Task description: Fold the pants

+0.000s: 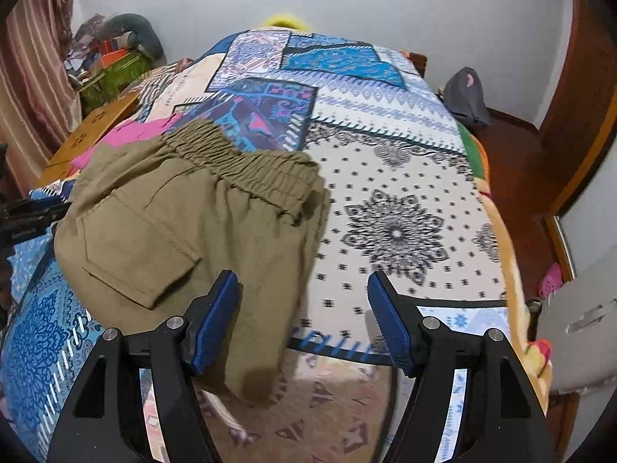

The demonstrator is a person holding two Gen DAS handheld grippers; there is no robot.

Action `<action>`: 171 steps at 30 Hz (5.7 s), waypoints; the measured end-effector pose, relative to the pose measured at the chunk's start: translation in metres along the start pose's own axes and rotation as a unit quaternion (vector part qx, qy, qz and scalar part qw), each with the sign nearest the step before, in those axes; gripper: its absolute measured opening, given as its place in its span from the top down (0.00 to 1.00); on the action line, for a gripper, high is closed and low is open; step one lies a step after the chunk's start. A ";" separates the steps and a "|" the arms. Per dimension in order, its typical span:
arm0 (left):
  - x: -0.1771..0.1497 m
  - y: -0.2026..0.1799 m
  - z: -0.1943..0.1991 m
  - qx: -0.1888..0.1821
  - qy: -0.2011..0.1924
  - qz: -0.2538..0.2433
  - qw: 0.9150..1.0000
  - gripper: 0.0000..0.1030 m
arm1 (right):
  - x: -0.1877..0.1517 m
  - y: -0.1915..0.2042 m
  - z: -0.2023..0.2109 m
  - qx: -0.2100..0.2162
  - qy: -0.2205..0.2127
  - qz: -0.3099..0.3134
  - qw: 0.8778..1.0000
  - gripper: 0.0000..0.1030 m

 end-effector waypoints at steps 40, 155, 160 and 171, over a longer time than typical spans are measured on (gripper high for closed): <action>0.037 -0.010 -0.078 -0.172 0.058 0.129 0.975 0.62 | 0.022 -0.004 -0.085 0.121 0.064 -0.072 0.988 0.61; 0.054 0.036 0.367 0.001 -0.361 0.053 0.931 0.24 | 0.128 0.219 0.259 0.153 -0.360 0.072 0.918 0.25; 0.036 0.029 0.381 -0.005 -0.377 0.067 0.924 0.05 | 0.116 0.217 0.262 0.146 -0.360 0.065 0.919 0.19; 0.014 0.014 0.384 0.003 -0.387 0.059 0.920 0.00 | 0.102 0.214 0.270 0.118 -0.379 0.052 0.917 0.00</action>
Point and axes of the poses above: each gripper's, at about its wrist camera, not at the fingertips, and z roughly against the way its jaws point, y to its left, x to its top, the point moved 3 cm from there along -z, roughly the way its jaws point, and after that the axes turned 9 degrees about -y, right-handed, at the moved point
